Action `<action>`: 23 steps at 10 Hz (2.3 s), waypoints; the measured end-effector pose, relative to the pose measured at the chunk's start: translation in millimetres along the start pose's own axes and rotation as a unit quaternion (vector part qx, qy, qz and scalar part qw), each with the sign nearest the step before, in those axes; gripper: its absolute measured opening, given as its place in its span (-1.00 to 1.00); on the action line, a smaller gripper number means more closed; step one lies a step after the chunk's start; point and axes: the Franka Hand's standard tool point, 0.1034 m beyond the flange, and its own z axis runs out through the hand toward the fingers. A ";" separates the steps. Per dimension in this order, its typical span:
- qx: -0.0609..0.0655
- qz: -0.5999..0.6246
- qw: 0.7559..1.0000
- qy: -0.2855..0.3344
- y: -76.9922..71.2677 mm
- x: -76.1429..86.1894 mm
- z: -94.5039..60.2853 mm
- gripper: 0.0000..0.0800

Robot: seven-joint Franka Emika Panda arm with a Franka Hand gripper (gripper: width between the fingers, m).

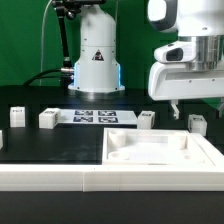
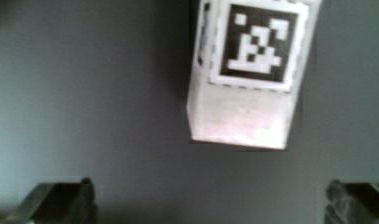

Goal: Assemble one leg

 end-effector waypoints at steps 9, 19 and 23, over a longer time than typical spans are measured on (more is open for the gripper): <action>-0.029 0.008 0.961 -0.273 -0.1 8.2 -0.9 0.62; -0.047 0.026 0.901 -0.431 3.8 -16.5 31.9 0.62; -0.062 0.038 0.898 -0.433 0.1 -32.1 38.1 0.62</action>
Offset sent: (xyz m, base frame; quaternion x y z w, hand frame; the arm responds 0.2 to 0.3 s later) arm 0.0064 0.0154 0.0038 0.0173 -0.2050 0.0200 0.9784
